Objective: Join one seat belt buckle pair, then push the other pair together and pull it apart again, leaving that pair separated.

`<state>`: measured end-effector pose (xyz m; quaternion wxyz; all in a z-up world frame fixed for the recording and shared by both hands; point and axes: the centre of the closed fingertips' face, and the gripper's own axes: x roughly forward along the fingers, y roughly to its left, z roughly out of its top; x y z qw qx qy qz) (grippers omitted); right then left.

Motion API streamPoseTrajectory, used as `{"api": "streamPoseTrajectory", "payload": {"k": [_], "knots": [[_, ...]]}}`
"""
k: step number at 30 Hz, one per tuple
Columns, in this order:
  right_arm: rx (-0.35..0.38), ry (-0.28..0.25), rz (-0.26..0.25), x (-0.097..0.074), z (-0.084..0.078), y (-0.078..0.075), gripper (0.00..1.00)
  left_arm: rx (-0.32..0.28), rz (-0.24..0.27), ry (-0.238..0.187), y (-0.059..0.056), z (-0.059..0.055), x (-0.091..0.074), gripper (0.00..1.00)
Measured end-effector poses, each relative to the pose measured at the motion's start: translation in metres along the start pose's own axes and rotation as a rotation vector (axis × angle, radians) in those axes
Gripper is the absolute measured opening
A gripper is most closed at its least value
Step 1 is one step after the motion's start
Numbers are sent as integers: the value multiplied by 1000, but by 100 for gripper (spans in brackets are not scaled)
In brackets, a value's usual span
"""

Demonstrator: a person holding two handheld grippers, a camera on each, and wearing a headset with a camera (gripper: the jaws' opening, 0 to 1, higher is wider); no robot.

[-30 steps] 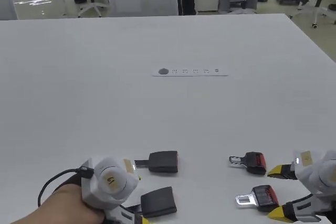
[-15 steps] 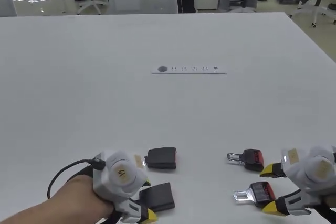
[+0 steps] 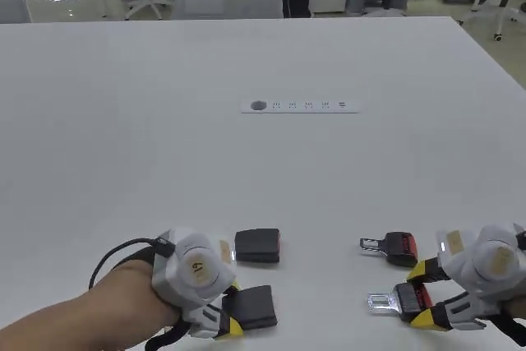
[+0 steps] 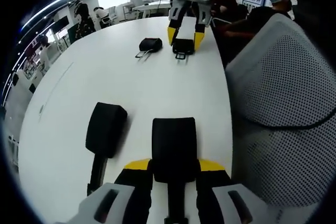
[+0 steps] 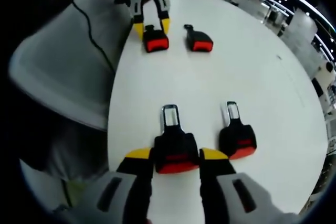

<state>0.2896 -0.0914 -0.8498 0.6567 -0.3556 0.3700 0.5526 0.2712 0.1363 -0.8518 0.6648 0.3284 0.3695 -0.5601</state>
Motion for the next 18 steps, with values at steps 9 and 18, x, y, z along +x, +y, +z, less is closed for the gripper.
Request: {"api": "streamPoseTrajectory", "payload": {"k": [9,18], "knots": [[10,14,14,0,-2,1,33,81,-41,58,-1,-2,3,33],[-17,25,37,1,-3,2,32,74,-58,59,-1,-3,4,33]]}}
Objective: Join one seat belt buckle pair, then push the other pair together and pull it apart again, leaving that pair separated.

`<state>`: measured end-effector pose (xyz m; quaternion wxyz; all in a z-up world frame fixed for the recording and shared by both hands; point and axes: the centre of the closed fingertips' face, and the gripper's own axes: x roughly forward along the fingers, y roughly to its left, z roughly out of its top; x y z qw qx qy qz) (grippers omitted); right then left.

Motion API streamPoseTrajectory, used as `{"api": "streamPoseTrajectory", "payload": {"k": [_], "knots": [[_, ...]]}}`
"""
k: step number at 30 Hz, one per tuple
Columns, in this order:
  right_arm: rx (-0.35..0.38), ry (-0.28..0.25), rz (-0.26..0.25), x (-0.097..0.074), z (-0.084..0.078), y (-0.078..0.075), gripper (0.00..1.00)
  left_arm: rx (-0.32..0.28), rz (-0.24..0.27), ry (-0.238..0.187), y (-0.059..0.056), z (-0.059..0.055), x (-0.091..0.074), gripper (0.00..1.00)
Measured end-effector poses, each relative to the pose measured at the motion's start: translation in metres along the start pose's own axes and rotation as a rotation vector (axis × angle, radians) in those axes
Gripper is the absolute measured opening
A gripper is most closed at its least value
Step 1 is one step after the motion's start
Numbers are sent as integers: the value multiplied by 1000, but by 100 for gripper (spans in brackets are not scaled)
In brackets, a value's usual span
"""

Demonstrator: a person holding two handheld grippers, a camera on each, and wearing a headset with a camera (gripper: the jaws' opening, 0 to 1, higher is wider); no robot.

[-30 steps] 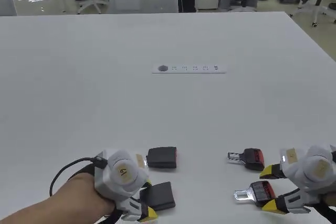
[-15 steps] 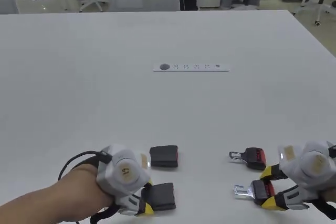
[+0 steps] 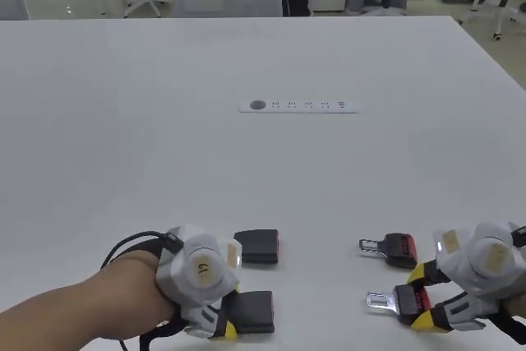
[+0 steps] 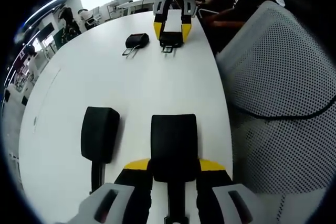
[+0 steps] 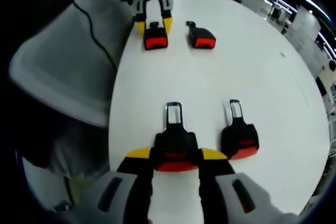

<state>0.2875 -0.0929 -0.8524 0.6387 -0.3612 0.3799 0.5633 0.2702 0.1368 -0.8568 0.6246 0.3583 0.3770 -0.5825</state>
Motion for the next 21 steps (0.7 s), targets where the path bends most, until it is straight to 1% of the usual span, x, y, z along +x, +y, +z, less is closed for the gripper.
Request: {"api": "streamPoseTrajectory", "payload": {"k": [7,12,21], "knots": [[-25,16,25,1,0,2,33,11,-11,2,-1,-1,1,33],[-31,28,26,3,3,2,33,17,-19,6,-1,-1,2,33],[-28,7,17,9,18,7,33,20,-24,5,-1,-2,2,33]]}}
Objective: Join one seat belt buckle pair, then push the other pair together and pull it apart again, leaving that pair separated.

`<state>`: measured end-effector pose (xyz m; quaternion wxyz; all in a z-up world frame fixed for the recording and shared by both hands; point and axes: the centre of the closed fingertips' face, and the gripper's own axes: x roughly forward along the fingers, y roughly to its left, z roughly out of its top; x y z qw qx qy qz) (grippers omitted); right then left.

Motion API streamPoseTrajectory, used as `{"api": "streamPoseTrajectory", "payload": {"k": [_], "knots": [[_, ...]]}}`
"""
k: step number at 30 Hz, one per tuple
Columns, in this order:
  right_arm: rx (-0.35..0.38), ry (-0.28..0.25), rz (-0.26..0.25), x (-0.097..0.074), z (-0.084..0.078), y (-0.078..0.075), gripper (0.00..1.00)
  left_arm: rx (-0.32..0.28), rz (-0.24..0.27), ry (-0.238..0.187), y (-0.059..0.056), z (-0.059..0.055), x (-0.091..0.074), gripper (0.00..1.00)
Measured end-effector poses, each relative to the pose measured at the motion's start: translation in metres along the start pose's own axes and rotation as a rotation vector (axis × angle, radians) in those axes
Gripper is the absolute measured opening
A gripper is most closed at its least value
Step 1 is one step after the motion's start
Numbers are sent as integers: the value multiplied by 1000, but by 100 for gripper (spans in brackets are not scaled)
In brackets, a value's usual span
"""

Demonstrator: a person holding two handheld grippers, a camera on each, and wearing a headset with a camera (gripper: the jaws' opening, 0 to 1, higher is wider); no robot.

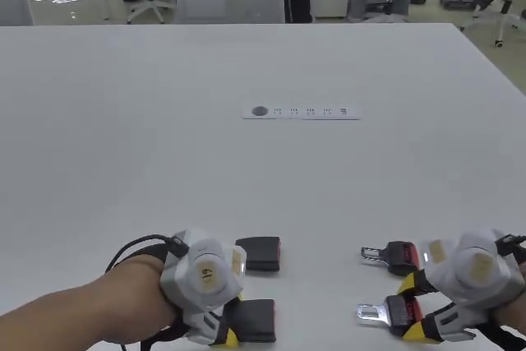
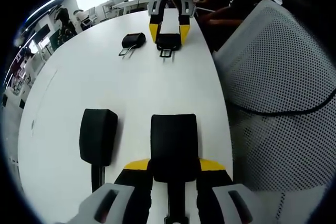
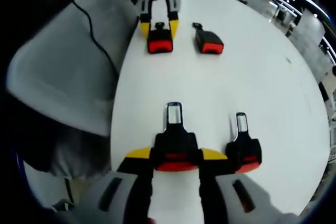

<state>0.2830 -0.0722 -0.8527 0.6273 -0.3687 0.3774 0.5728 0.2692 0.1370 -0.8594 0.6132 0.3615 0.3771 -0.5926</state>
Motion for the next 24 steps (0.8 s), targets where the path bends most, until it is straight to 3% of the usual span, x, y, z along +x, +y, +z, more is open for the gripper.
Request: {"api": "streamPoseTrajectory", "payload": {"k": [24], "knots": [[-4,-57,6,28,60,22,33,3,-3,5,-1,1,-1,33]]}}
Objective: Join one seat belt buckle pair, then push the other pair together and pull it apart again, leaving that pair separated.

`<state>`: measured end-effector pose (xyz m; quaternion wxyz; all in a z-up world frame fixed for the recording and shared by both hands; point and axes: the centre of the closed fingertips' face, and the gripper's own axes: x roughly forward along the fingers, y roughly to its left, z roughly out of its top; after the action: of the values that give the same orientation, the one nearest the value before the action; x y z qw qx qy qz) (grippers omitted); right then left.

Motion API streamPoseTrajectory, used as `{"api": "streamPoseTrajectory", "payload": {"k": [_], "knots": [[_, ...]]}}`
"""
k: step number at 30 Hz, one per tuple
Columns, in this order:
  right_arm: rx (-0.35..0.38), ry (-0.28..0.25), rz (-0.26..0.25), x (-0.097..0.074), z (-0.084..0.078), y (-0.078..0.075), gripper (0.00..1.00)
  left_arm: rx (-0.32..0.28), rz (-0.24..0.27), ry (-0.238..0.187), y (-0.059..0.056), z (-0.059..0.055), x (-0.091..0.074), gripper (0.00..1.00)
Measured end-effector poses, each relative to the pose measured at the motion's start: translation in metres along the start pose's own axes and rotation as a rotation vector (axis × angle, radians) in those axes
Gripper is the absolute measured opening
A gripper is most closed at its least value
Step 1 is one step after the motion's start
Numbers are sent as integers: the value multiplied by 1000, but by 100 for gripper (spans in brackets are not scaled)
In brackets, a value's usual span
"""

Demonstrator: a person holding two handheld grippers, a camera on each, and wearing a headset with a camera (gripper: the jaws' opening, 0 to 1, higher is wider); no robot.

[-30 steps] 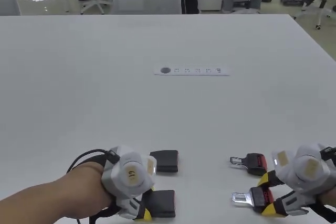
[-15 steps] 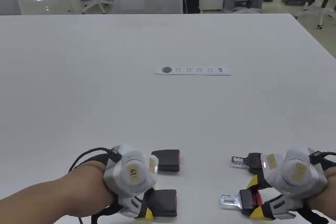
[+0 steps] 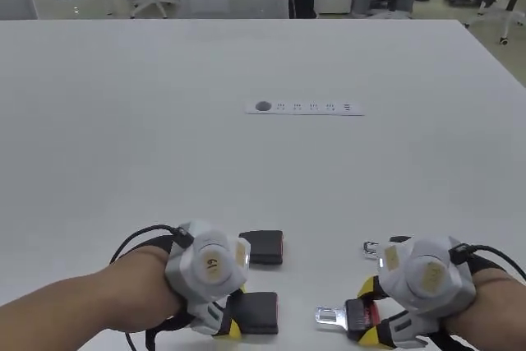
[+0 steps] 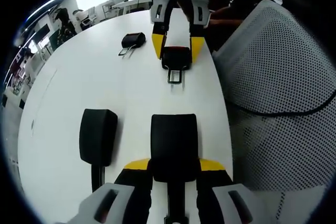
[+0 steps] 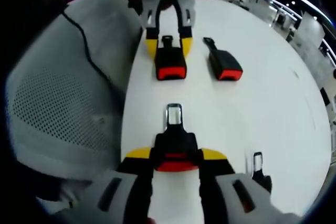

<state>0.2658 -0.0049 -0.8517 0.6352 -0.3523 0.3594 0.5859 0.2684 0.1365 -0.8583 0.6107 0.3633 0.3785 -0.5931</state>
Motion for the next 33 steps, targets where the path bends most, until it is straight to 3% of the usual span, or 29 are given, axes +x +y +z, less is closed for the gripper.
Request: {"api": "streamPoseTrajectory", "payload": {"k": [11,22,33], "knots": [[-13,-5,-10,16,28,1,33,6,-3,5,1,0,0,33],[-24,35,1,24,39,-1,32,12,-7,16,1,-1,1,33],[-35,21,3,25,43,3,33,13,-6,18,1,-1,2,33]]}}
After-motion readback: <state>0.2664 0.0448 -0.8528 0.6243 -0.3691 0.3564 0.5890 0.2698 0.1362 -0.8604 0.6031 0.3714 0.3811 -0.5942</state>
